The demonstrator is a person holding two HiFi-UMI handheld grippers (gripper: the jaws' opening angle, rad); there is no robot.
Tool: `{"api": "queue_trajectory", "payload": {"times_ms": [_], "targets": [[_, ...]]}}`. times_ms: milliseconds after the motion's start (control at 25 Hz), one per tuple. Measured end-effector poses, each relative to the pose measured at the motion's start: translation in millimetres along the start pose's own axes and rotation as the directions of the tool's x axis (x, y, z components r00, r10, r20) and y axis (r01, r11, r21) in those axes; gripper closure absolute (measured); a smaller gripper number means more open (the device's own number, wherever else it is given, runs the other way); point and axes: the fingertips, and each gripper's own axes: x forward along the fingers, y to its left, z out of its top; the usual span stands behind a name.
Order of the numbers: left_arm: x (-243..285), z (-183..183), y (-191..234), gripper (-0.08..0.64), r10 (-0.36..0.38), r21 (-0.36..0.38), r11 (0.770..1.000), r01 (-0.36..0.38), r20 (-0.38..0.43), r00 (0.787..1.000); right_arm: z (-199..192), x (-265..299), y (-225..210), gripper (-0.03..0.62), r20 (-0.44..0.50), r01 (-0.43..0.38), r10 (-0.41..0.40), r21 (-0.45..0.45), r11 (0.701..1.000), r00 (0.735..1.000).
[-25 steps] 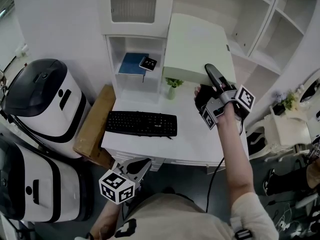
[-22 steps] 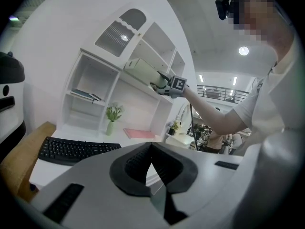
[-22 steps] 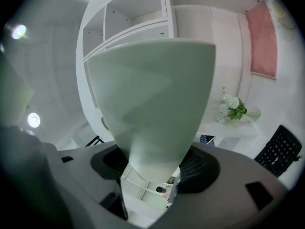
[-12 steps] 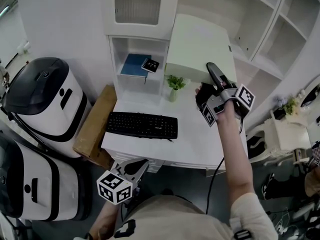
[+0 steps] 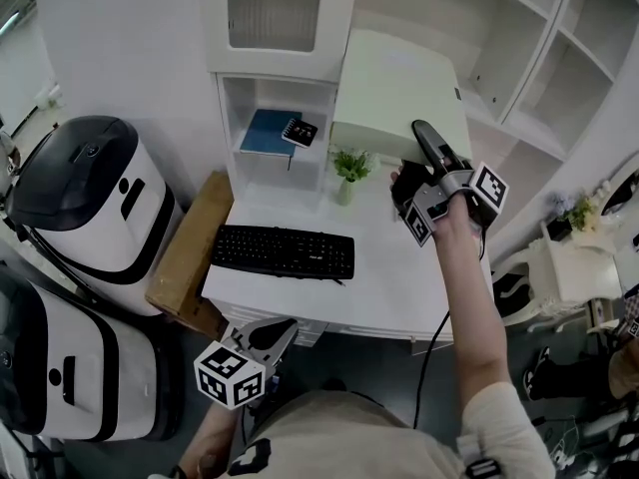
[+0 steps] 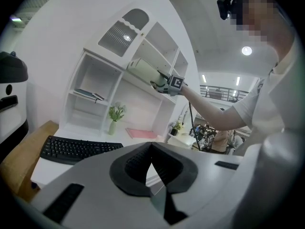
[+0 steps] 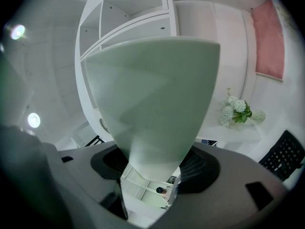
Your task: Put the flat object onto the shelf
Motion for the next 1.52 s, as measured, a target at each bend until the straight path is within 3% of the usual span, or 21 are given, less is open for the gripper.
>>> {"api": "queue_trajectory", "payload": {"times_ms": [1520], "targets": [[6.8, -20.4, 11.7, 0.546, -0.002, 0.047, 0.999, 0.000, 0.039, 0.999, 15.9, 22.6, 11.5, 0.285, -0.056, -0.056, 0.053, -0.056, 0.997, 0.997]]}}
